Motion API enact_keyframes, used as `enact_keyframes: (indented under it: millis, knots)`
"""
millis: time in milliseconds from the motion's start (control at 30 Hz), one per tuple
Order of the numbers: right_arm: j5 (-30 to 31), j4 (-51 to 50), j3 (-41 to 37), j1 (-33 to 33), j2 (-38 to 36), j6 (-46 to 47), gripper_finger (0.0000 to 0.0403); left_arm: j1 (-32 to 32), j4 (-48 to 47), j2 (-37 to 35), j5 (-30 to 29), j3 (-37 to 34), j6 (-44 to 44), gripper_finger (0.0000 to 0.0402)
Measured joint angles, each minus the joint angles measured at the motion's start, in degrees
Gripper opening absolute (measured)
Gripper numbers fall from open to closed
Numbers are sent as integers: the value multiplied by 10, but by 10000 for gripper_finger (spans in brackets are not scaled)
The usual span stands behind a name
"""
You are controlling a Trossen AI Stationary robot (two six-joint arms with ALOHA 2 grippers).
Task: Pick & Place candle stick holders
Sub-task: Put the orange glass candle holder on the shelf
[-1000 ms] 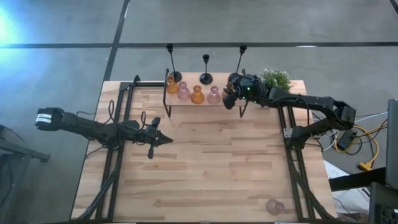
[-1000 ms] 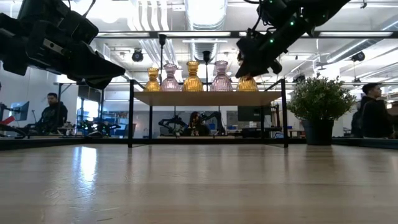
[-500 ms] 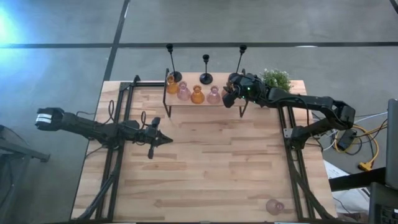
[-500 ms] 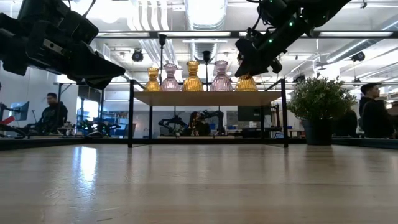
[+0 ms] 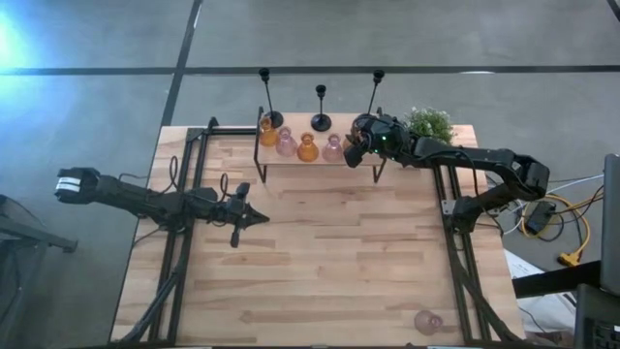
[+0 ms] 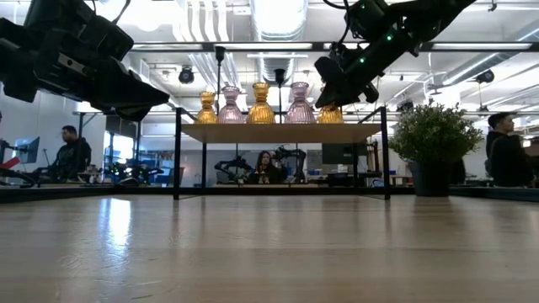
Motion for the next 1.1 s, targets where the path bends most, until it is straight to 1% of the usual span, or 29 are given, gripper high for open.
enact_keyframes:
  millis: [100, 633, 1100]
  knots:
    - [-10, 0, 0, 0, 0, 6, 120, 0, 1, 0, 0, 0, 0, 12]
    - [-26, 2, 0, 0, 0, 6, 120, 0, 1, 0, 0, 0, 0, 12]
    - [-28, 3, 0, -1, 0, -3, 120, 0, 1, 0, 0, 0, 0, 12]
